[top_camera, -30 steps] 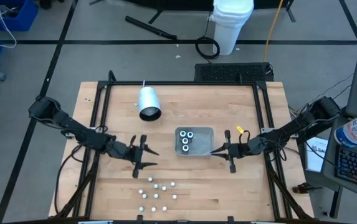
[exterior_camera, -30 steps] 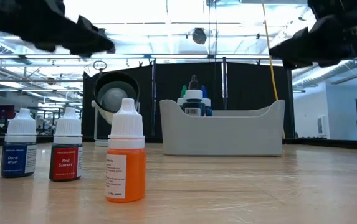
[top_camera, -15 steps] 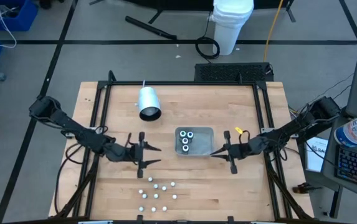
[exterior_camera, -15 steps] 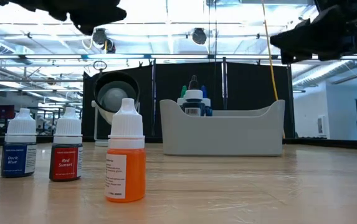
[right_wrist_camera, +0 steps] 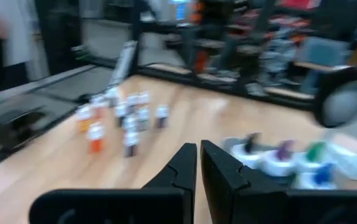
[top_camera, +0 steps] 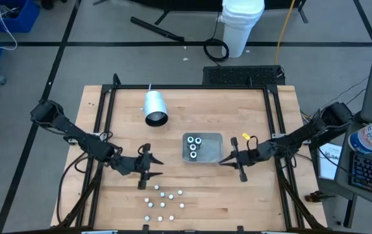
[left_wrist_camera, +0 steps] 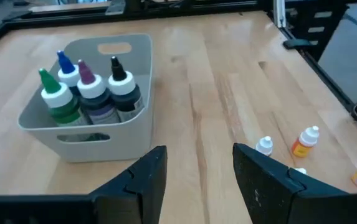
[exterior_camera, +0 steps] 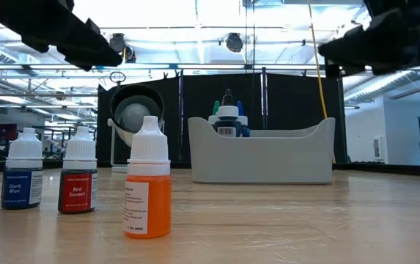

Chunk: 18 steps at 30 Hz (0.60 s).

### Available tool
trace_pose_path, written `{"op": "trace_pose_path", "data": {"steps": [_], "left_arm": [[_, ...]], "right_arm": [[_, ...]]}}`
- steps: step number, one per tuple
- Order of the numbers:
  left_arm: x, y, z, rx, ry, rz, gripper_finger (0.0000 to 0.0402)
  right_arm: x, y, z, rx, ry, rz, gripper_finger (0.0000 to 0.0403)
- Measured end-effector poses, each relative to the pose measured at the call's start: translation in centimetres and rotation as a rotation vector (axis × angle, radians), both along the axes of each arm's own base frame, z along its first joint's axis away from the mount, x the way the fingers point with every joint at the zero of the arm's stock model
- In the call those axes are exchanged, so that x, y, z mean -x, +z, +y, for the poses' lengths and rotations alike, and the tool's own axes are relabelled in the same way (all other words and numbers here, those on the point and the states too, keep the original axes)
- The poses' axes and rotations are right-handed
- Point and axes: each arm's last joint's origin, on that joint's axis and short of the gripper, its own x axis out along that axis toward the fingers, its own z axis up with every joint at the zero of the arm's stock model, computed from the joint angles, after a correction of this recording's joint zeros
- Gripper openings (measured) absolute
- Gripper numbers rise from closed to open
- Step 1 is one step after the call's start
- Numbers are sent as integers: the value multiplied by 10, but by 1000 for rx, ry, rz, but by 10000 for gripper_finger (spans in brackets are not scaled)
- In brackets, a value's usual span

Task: Pick & Place food coloring
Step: Put the small violet food coloring bottle into the white bin

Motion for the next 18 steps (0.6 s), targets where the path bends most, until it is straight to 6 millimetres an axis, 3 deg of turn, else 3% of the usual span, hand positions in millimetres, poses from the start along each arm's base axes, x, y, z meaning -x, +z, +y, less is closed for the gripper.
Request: {"op": "trace_pose_path", "data": {"steps": [9, 12, 18], "left_arm": [[1, -1, 0, -120, -54, 1, 189], [2, -2, -1, -43, -29, 16, 189], [12, 7, -24, -27, -87, 61, 189]], "right_arm": [[-6, -5, 3, 119, 30, -65, 15], [-6, -5, 3, 112, 29, -71, 15], [-6, -6, 3, 74, 26, -49, 15]]}}
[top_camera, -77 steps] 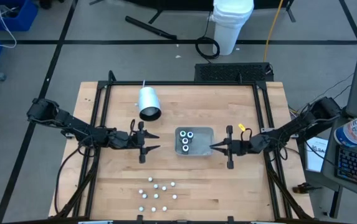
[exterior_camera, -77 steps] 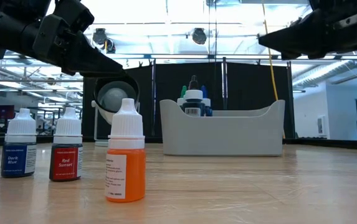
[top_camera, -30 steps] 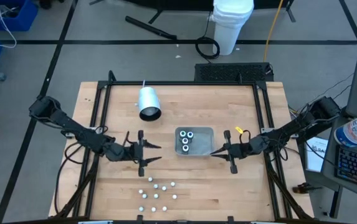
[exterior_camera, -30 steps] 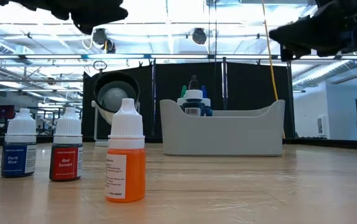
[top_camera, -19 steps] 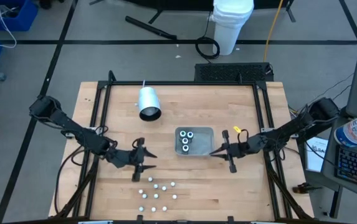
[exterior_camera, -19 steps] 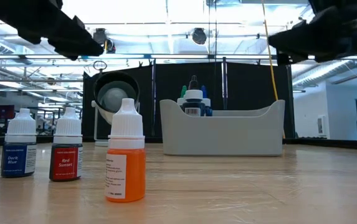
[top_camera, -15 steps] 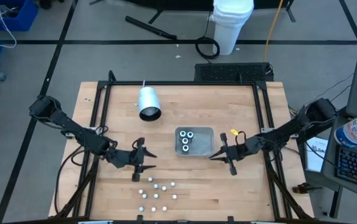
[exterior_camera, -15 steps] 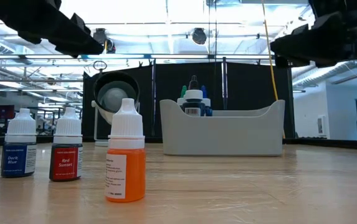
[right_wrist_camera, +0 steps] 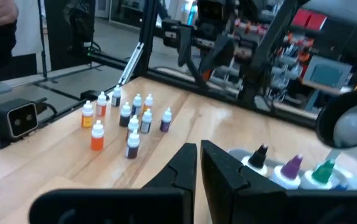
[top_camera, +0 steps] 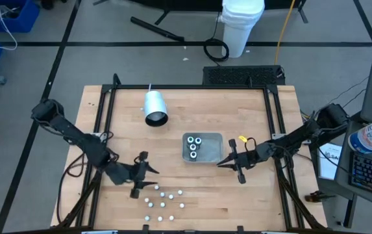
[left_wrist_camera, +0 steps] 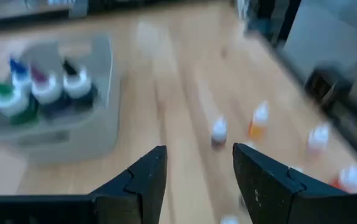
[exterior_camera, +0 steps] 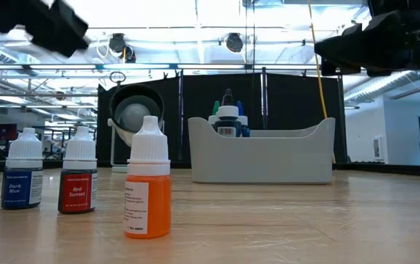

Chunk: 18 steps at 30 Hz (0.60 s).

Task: Pick & Place food coloring
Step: Put the small violet food coloring bottle into the white bin

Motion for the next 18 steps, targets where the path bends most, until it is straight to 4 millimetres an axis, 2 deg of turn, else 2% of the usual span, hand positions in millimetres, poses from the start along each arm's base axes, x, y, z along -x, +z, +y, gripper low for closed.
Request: {"op": "trace_pose_path", "data": {"steps": [2, 6, 11, 13, 16, 18], "left_arm": [[1, 3, 2, 18, 66, 114, 189], [-4, 31, 5, 171, 183, 280, 188], [-19, 42, -4, 191, 91, 444, 188], [-28, 43, -11, 189, 51, 497, 188], [-41, 31, -14, 169, 64, 661, 188], [-55, 28, -20, 171, 50, 703, 189]], "right_arm": [[0, -1, 0, -1, 0, 11, 15], [0, -2, 0, 4, 0, 18, 15], [0, -2, 0, 6, 0, 20, 15], [0, -2, 0, 5, 0, 24, 15], [0, -2, 0, -1, 0, 18, 15], [0, -1, 0, -3, 0, 14, 15]]}}
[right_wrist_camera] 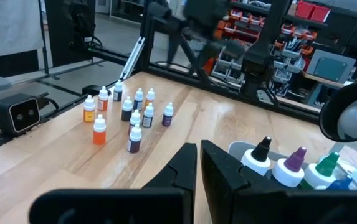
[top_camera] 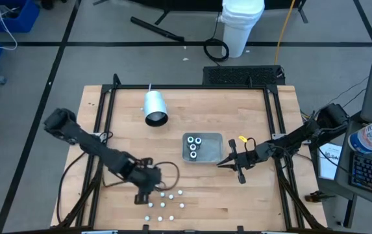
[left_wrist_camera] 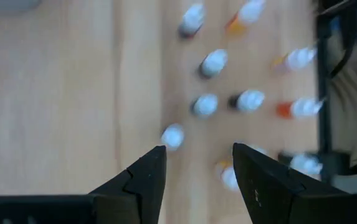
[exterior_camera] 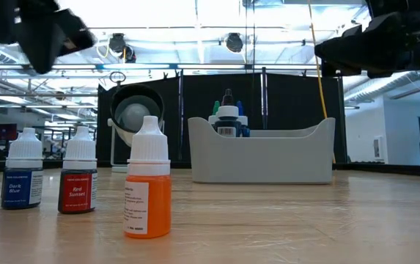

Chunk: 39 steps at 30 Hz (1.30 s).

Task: Pick & Place food coloring
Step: Put the small violet food coloring bottle into the white bin

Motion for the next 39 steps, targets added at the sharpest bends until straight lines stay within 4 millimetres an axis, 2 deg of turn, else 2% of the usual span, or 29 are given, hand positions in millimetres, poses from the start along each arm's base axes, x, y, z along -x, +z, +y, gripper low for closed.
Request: {"op": "trace_pose_path", "data": {"steps": [6, 9, 13, 20, 39], "left_arm": [[-26, -11, -16, -73, -154, 129, 189], [-33, -11, -21, -68, -194, 152, 189], [-40, -20, -21, -99, -230, 159, 189], [-41, -36, -17, -196, -267, 229, 189], [-44, -38, -18, -230, -294, 192, 188]], "right_arm": [[0, 0, 0, -19, -2, 3, 15], [0, 0, 0, -19, -2, 3, 15], [0, 0, 0, -19, -1, 3, 15], [0, 0, 0, -18, -2, 5, 15], [0, 0, 0, -18, -2, 5, 15]]}}
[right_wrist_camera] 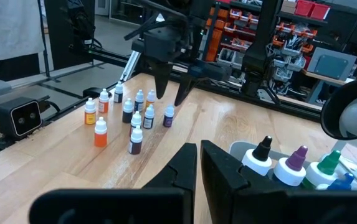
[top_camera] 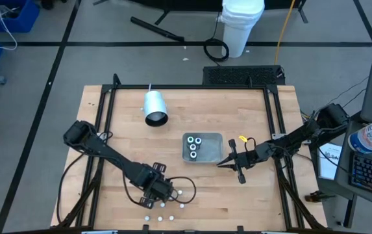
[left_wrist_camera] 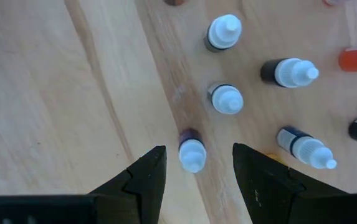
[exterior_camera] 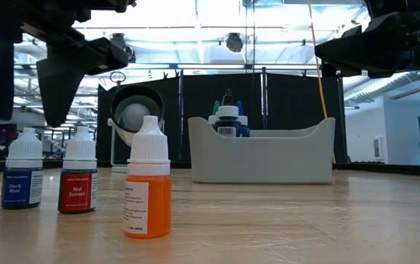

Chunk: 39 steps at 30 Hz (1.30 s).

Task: Pick & Place food coloring
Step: Put the small violet food coloring bottle into the white bin

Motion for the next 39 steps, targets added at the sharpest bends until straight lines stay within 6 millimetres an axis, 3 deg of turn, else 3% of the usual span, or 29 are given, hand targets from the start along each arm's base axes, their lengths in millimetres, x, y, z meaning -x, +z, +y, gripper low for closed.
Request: {"op": "trace_pose_path", "data": {"steps": [31, 39], "left_arm": [[-1, 0, -2, -9, -20, -31, 188], [-1, -20, -2, -46, -27, 40, 188]], "right_arm": [[0, 0, 0, -12, -1, 3, 15], [0, 0, 0, -29, -2, 6, 15]]}}
